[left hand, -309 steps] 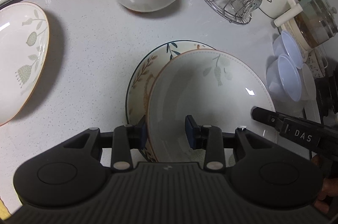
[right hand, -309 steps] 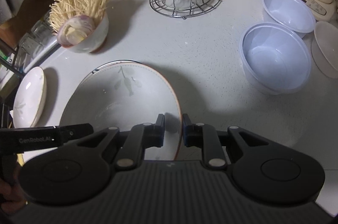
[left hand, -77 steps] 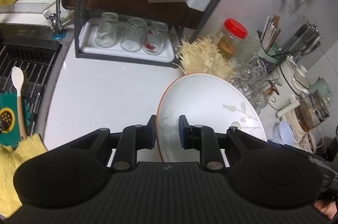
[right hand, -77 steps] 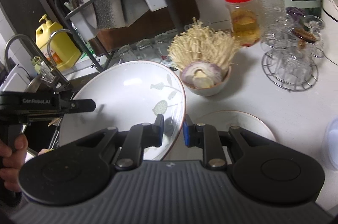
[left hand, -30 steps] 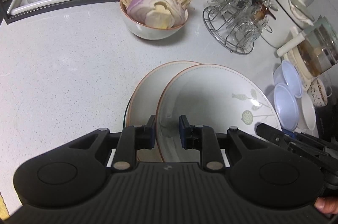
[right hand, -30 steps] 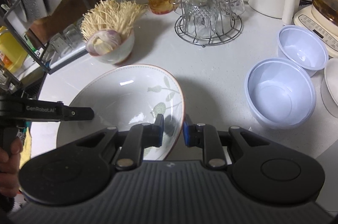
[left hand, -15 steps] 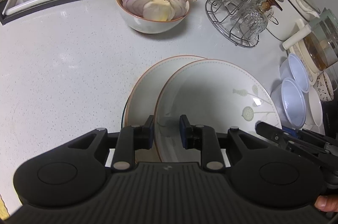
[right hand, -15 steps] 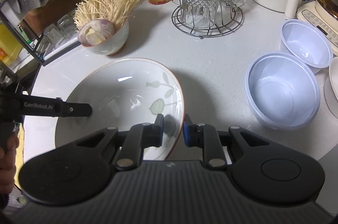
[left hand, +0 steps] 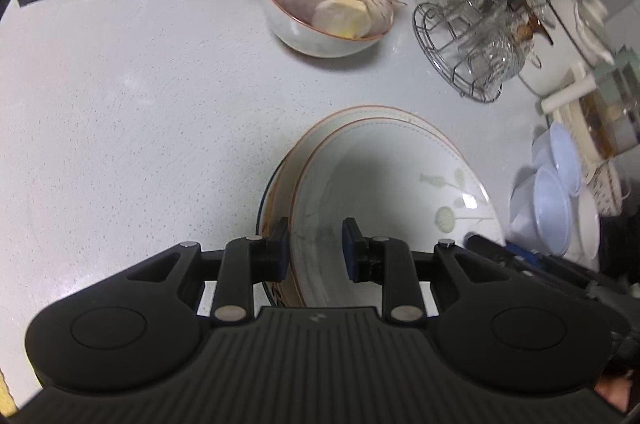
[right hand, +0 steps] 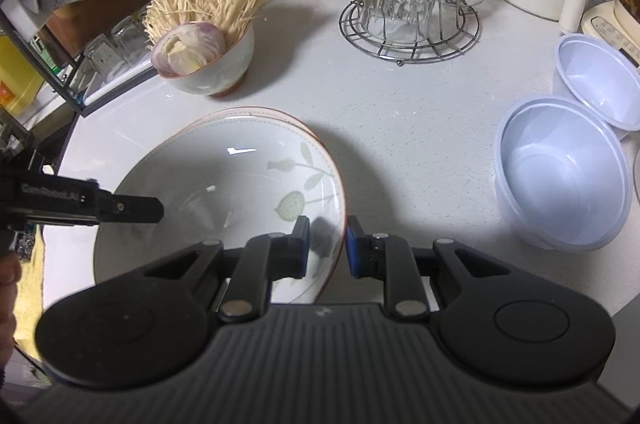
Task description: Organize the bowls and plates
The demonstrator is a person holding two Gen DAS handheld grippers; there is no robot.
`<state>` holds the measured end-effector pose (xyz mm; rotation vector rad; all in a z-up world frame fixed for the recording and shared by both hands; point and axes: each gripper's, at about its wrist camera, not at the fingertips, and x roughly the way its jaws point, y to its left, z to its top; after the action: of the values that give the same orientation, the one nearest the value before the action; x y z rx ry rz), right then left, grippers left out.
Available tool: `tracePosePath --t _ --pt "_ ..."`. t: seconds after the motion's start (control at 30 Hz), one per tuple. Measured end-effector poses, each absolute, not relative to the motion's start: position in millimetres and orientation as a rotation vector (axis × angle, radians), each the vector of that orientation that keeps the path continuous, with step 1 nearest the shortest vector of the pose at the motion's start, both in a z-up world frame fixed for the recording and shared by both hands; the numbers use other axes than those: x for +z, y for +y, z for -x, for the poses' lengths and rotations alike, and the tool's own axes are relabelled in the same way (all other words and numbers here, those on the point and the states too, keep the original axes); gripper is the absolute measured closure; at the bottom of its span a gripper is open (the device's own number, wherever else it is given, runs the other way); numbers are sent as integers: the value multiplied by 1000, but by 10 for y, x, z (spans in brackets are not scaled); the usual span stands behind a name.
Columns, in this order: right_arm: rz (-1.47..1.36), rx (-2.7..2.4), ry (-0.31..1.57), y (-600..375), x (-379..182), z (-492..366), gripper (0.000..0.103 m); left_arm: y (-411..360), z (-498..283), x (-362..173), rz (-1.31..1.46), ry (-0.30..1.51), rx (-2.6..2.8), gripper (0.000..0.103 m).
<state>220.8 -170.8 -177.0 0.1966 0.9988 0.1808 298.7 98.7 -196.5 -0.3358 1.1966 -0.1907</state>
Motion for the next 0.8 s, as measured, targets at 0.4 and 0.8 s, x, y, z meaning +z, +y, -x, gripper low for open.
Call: tracePosePath --t 0.4,0.8 --pt "-199 131 991 -1712 -1748 -2229 80 1025 -2893 -1802 306 1159 -149 71" --pt "-206 189 856 -1839 -1340 -2095 80 884 -2713 -1282 246 1017 -130 68"
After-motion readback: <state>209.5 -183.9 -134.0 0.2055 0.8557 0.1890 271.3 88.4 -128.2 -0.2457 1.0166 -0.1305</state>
